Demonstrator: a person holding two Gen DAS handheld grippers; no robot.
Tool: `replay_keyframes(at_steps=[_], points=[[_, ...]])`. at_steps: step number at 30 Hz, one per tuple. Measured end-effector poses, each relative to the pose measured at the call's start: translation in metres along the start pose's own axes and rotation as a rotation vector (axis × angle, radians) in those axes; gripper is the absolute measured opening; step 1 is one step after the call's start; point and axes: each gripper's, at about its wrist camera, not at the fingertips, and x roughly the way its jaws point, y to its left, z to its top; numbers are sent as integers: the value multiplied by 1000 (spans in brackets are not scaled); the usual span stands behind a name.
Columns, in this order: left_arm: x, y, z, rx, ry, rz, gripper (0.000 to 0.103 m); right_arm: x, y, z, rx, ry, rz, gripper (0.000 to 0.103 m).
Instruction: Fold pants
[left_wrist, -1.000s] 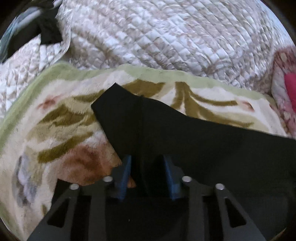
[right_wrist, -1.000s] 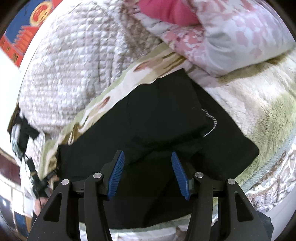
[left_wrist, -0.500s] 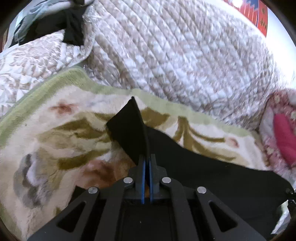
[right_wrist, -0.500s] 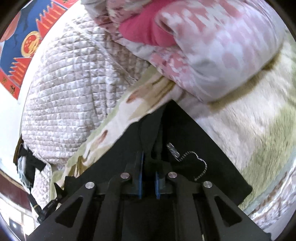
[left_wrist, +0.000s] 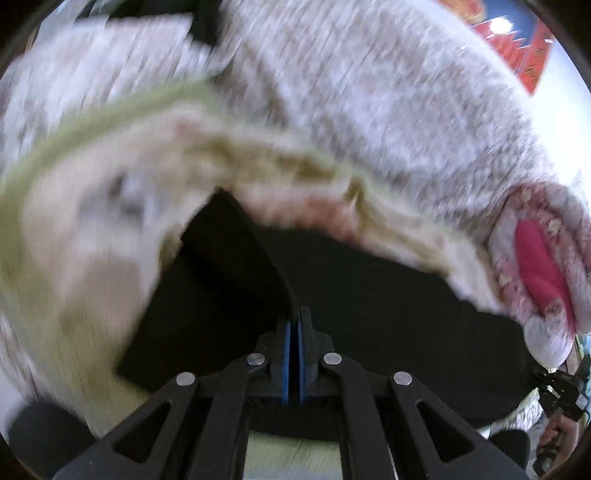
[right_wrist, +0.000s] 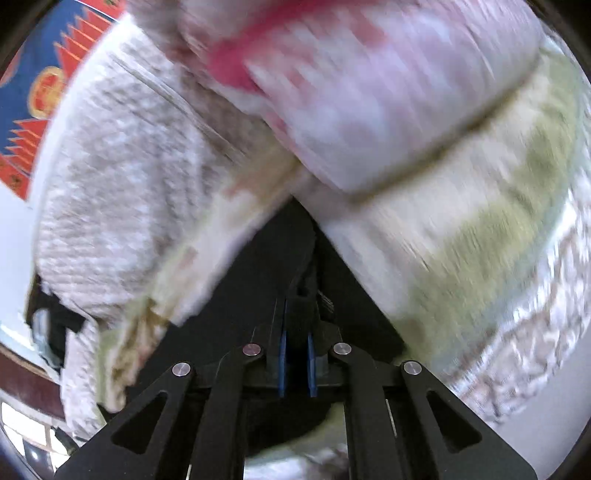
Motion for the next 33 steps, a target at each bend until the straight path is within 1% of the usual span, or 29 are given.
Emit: replay_keyframes(at_steps=[1, 3, 5, 8, 9, 12, 15, 16, 19, 21, 23, 25, 27, 30, 33], points=[[3, 5, -7, -16, 19, 14, 4, 2, -3, -2, 7, 2, -2, 8], [2, 14, -13, -41, 32, 1, 5, 1, -4, -3, 5, -5, 6, 8], [0, 18, -10, -60, 28, -29, 5, -1, -1, -2, -12, -8, 7, 8], [0, 16, -4, -47, 4, -22, 9, -2, 1, -3, -25, -3, 7, 9], [0, 18, -3, -55, 2, -24, 9, -2, 1, -4, -16, 6, 16, 11], [4, 27, 1, -84, 9, -21, 10, 1, -2, -7, -13, 21, 12, 12], [7, 39, 4, -117, 12, -18, 10, 1, 0, -6, -27, 21, 1, 12], [7, 41, 5, -123, 13, -17, 5, 1, 2, -5, -44, 11, -7, 12], [1, 39, 7, -114, -7, 6, 5, -4, 8, -3, -59, -3, 5, 9], [-13, 32, 7, -96, -36, 14, 4, -17, 12, 0, -62, -39, 36, 8], [-28, 24, 2, -62, -64, 16, 4, -24, 15, 2, -69, -51, 54, 8], [-30, 23, -5, -46, -54, 32, 4, -18, 12, 1, -76, -41, 22, 8], [-25, 28, -12, -51, -30, 40, 4, -10, 1, -1, -32, -19, 17, 8], [-13, 38, -19, -73, 9, 48, 5, -2, -3, -6, -40, -3, -10, 8], [-12, 38, -19, -61, 8, 48, 5, -4, -2, -7, -46, -7, -15, 8]])
